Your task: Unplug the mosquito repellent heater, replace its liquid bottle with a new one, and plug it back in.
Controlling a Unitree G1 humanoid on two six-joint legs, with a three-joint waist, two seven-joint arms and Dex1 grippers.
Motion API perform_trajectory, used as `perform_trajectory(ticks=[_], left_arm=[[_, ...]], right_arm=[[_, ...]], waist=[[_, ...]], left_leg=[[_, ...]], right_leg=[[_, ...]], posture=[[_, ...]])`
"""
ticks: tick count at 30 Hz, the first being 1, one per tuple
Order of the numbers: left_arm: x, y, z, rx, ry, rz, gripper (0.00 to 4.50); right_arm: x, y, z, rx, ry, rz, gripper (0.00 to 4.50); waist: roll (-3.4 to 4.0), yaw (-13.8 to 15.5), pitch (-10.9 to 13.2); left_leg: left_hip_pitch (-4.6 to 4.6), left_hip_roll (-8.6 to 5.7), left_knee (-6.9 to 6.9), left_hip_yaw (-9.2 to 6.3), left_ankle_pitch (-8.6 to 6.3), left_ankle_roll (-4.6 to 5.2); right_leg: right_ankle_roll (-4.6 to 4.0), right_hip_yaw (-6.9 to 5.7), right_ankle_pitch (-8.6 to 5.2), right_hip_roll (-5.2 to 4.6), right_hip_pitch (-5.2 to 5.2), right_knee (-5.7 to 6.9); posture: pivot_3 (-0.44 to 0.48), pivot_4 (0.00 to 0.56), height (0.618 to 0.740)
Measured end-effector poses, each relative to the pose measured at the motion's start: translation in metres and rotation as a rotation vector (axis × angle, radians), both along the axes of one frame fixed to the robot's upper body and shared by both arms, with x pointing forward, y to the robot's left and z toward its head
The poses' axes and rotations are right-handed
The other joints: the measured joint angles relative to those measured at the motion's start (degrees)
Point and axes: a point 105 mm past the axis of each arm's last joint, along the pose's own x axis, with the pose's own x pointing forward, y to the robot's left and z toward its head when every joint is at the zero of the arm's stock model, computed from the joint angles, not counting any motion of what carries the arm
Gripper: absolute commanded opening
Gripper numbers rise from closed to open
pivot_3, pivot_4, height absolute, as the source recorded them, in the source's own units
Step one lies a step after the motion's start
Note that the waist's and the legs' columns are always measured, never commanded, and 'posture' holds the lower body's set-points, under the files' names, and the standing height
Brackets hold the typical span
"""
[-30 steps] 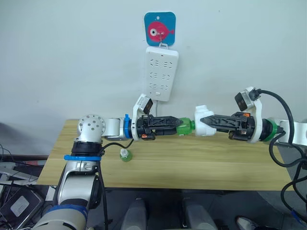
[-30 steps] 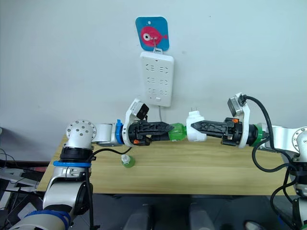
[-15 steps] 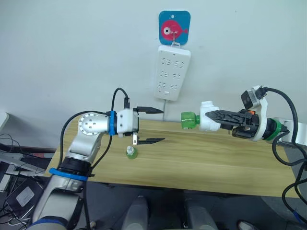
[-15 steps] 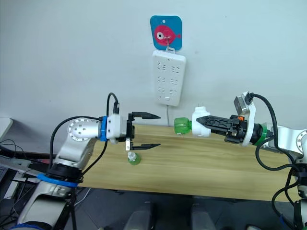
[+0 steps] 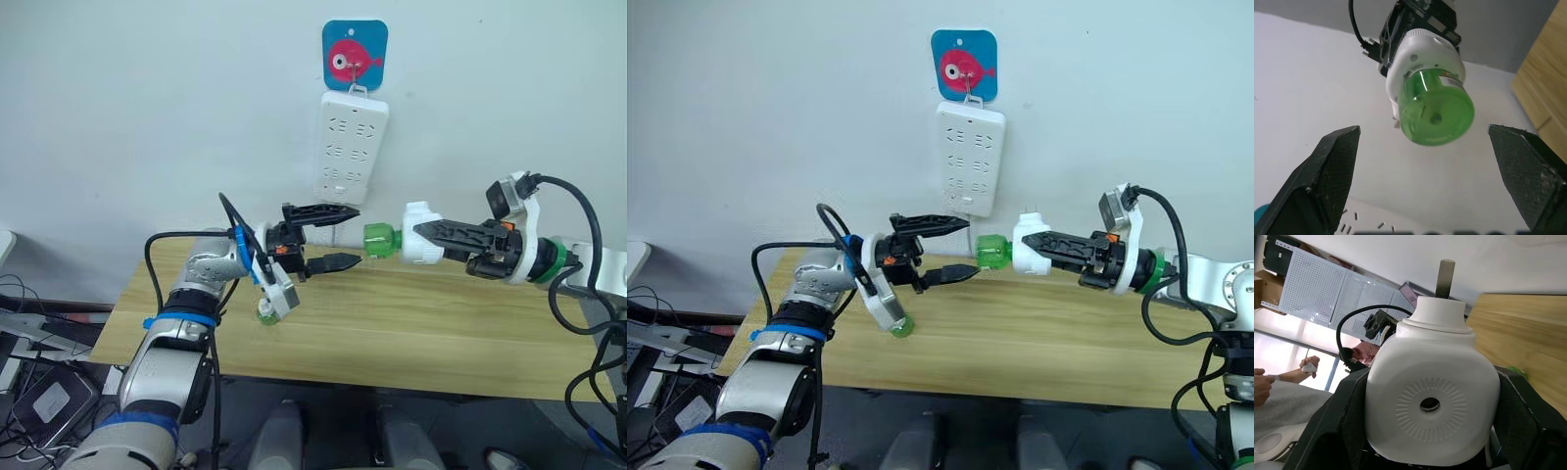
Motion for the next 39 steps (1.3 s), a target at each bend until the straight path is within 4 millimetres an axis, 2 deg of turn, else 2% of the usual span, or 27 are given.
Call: perform_trajectory(ticks=[10, 13, 17, 19, 23, 26, 28, 31, 34, 35, 37, 38, 39], left_arm=[[-0.001, -0.017, -0.001, -0.018, -0.013, -0.037, 4.48], [-0.004, -0.021, 0.002, -0.036, -0.025, -0.065, 3.91], [-0.005, -0.022, 0.001, -0.024, -0.026, -0.081, 2.68], [-0.005, -0.022, 0.001, -0.022, -0.024, -0.081, 2.27], [-0.003, -0.023, 0.001, -0.018, -0.002, -0.075, 2.27], [-0.002, -0.026, 0.0, -0.021, 0.078, -0.079, 2.27], [-0.004, -0.03, 0.0, -0.016, 0.219, -0.078, 2.27], [-0.005, -0.035, 0.0, -0.052, 0.629, -0.103, 2.27], [-0.002, -0.039, 0.006, -0.071, 1.237, -0.177, 2.27], [-0.002, -0.039, 0.006, -0.066, 1.388, -0.199, 2.27], [-0.005, -0.034, 0.005, -0.036, 1.793, -0.256, 2.27], [-0.006, -0.032, 0.005, -0.027, 1.886, -0.267, 2.27], [-0.009, -0.03, 0.005, -0.014, 2.061, -0.305, 2.27]], right_arm=[[0.0, 0.005, -0.001, 0.002, -0.002, 0.007, 3.11], [-0.001, 0.005, -0.001, 0.001, -0.004, 0.01, 3.11], [-0.001, 0.005, 0.0, 0.008, -0.008, 0.01, 3.11], [-0.001, 0.006, 0.001, 0.013, -0.009, 0.012, 3.11], [-0.001, 0.005, 0.001, 0.011, -0.008, 0.009, 3.11], [-0.001, 0.003, 0.001, 0.0, -0.009, 0.003, 3.11], [-0.001, 0.0, 0.002, -0.015, -0.011, -0.001, 3.11], [-0.002, -0.004, 0.003, -0.037, -0.016, -0.013, 3.11], [0.0, -0.008, 0.006, -0.039, -0.024, -0.031, 3.11], [0.0, -0.008, 0.006, -0.041, -0.024, -0.029, 3.11], [-0.004, -0.006, 0.003, -0.051, -0.013, 0.002, 3.11], [-0.005, -0.005, 0.002, -0.052, -0.012, 0.01, 3.11], [-0.008, -0.004, 0.002, -0.053, -0.011, 0.025, 3.11]], waist=[[0.0, -0.1, 0.0], [0.0, -0.1, 0.0], [0.0, -0.1, 0.0], [0.0, -0.1, 0.0], [0.0, -0.1, 0.0], [0.0, -0.2, 0.0], [0.01, -0.3, 0.0], [0.02, -0.8, 0.1], [-0.01, -1.1, 0.2], [0.0, -1.3, 0.2], [0.0, -1.8, 0.3], [0.01, -1.9, 0.3], [-0.01, -2.1, 0.4]], left_leg=[[0.0, 0.01, 0.0, -0.05, 0.0, 0.0], [0.0, 0.02, 0.0, -0.05, 0.0, 0.0], [0.0, 0.02, 0.0, -0.05, 0.01, 0.0], [0.0, 0.02, 0.0, -0.05, 0.0, 0.0], [0.0, 0.02, 0.0, -0.06, 0.01, 0.0], [0.0, 0.03, -0.01, -0.08, 0.01, 0.0], [0.0, 0.05, -0.03, -0.17, 0.01, 0.0], [0.0, 0.12, -0.01, -0.47, 0.01, -0.01], [0.07, 0.14, 0.06, -0.83, 0.03, -0.01], [0.13, 0.13, 0.05, -0.87, 0.03, 0.0], [0.16, 0.16, 0.04, -0.91, 0.03, 0.01], [0.16, 0.16, 0.03, -0.92, 0.03, 0.01], [0.16, 0.17, 0.03, -0.93, 0.03, 0.01]], right_leg=[[0.0, -0.04, 0.0, 0.02, 0.0, 0.03], [0.0, -0.05, 0.0, 0.02, 0.0, 0.03], [0.0, -0.05, 0.0, 0.02, 0.0, 0.03], [0.0, -0.05, 0.0, 0.02, 0.0, 0.03], [0.0, -0.05, 0.0, 0.02, 0.0, 0.03], [0.0, -0.05, 0.0, 0.02, 0.0, 0.03], [0.0, -0.01, 0.0, 0.0, 0.0, 0.03], [-0.01, -0.05, -0.01, -0.19, 0.0, 0.03], [-0.01, -0.22, -0.02, -0.08, 0.14, 0.08], [-0.02, -0.28, -0.03, 0.07, 0.2, 0.07], [-0.02, -0.36, -0.05, 0.31, 0.21, 0.07], [-0.03, -0.36, -0.06, 0.31, 0.21, 0.07], [-0.03, -0.37, -0.07, 0.33, 0.2, 0.08]], posture=[[0.059, 0.199, 0.74], [0.059, 0.199, 0.74], [0.059, 0.202, 0.74], [0.06, 0.201, 0.74], [0.06, 0.202, 0.74], [0.062, 0.203, 0.74], [0.063, 0.203, 0.74], [0.068, 0.204, 0.74], [0.072, 0.208, 0.74], [0.072, 0.208, 0.74], [0.072, 0.207, 0.74], [0.073, 0.208, 0.74], [0.073, 0.208, 0.74]])
